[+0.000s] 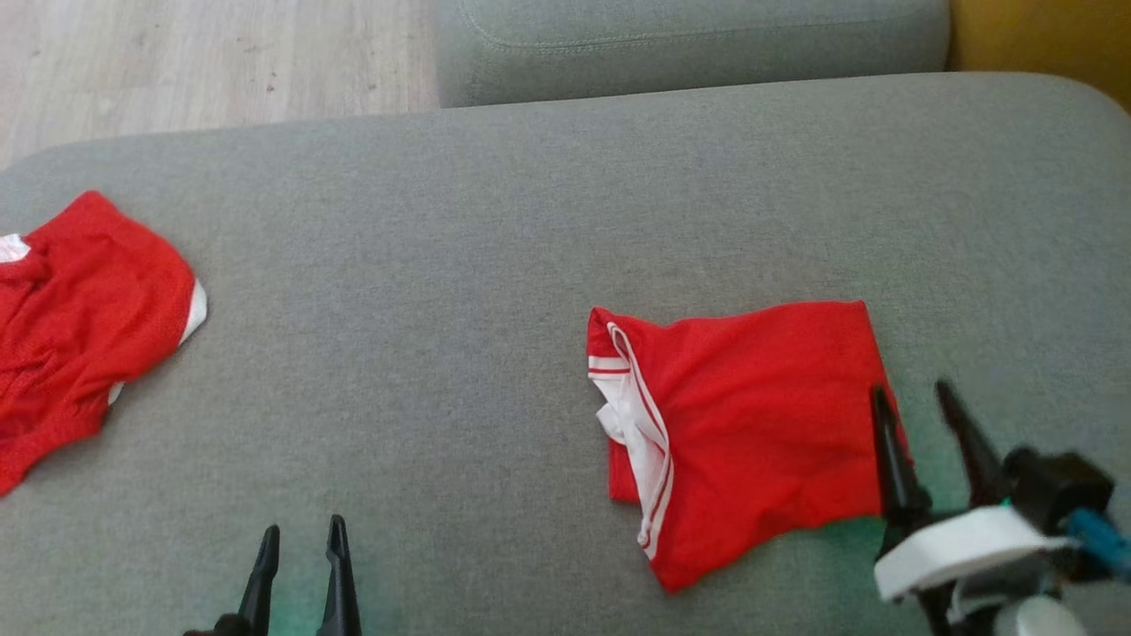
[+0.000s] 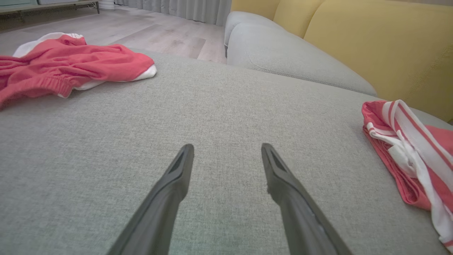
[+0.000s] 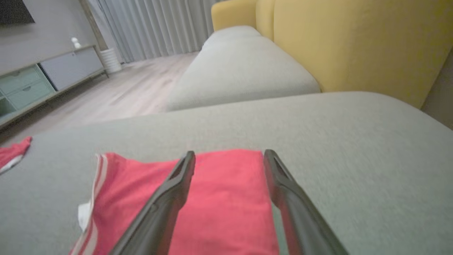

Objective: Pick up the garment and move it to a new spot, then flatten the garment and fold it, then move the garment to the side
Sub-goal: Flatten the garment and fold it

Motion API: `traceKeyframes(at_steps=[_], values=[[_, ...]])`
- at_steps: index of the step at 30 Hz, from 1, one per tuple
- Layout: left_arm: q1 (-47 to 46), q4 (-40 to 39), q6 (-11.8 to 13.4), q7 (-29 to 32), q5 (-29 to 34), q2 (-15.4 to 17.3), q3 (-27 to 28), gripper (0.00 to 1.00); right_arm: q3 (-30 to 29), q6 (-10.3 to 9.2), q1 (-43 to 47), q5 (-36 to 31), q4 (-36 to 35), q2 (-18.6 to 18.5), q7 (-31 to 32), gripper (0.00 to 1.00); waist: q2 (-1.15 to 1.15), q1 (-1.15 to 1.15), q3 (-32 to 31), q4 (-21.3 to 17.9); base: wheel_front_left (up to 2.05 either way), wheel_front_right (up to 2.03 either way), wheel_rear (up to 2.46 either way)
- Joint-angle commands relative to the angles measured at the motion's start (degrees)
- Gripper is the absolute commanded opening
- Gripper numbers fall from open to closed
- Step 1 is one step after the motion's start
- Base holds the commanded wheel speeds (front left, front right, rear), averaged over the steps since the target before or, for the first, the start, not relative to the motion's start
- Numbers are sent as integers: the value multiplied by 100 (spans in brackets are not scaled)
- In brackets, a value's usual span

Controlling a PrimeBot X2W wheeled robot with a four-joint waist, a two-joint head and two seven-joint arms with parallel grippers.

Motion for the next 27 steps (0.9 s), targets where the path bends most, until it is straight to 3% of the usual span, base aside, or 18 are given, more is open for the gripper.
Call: traceKeyframes(at_steps=[1,4,7,9,10,11,19,27], values=[[-141,-136,28,-30,-30,-17,168,100,141,44,-140,48,-83,-25,-112,83,0,0,0,14,0,0,0],[-162,-122,16,-30,-38,-17,135,100,389,44,-195,-133,481,-25,-370,51,0,0,18,82,0,0,0],[-190,-103,8,-30,-26,-17,135,100,823,44,-355,-168,988,-25,-591,45,0,0,42,151,0,0,0],[-215,-84,-3,-30,-4,-17,146,100,1104,44,-524,-146,1333,-25,-695,34,0,0,67,192,0,0,0],[-227,-77,-8,-30,5,-17,157,100,1231,44,-635,-145,1510,-25,-733,20,0,0,83,207,0,0,0],[-242,-73,-12,-30,11,-17,169,100,1369,44,-761,-107,1690,-25,-765,0,0,0,100,217,0,0,0],[-368,7,-59,-30,80,-17,157,100,2666,44,-1748,200,2922,-25,-686,0,0,0,180,370,0,0,0],[-405,18,-73,-30,115,-17,305,100,3584,44,-2157,732,3253,-25,-583,0,0,0,206,415,0,0,0]])
